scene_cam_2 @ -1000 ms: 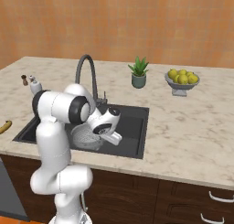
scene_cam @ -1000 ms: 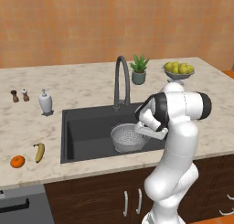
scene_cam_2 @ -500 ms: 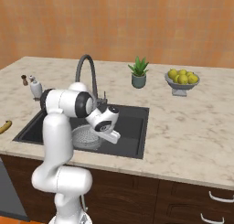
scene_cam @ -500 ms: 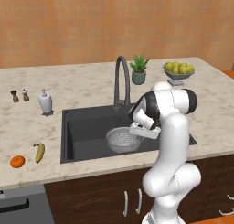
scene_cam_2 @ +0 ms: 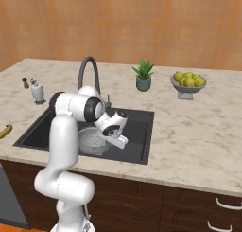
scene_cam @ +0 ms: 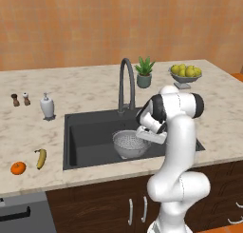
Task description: Put the colander in the sink, put the banana, orange in the colander, and turn on the sink faucet and pour water over the colander.
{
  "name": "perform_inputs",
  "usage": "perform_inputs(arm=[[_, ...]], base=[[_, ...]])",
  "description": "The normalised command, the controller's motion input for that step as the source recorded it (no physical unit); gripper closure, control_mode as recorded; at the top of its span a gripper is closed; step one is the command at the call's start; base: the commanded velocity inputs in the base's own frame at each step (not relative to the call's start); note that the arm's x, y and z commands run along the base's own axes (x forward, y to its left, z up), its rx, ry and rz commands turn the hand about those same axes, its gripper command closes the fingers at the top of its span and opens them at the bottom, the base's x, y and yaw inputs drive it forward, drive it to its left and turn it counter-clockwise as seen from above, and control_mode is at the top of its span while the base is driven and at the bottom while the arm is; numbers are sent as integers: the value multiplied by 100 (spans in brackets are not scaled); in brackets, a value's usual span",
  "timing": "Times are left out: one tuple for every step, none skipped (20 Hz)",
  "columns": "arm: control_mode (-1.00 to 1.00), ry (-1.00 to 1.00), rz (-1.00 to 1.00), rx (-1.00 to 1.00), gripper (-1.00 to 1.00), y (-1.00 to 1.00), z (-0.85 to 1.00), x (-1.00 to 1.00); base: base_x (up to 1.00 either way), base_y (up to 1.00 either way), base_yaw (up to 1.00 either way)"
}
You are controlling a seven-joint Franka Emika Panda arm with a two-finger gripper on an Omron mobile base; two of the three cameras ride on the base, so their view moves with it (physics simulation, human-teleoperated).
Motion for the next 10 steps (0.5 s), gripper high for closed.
perform_inputs(arm=[[-100,-14,3,5,100,-6,-9,0],[-100,-13,2,3,-100,0,-8,0],[-100,-13,2,3,-100,0,-6,0],[-100,-13,2,3,-100,0,-4,0],[-100,-12,2,3,-100,0,-5,0],[-100,-12,2,3,-100,-2,-6,0],[-100,-10,2,2,-100,-4,-9,0],[-100,-10,1,2,-100,-6,-11,0],[-100,-11,1,3,-100,-8,-6,0],[-100,-13,2,4,-100,-12,0,-6]], base=[[0,0,0],[0,0,0],[0,0,0],[0,0,0],[0,0,0],[0,0,0],[0,0,0],[0,0,0],[0,0,0],[0,0,0]])
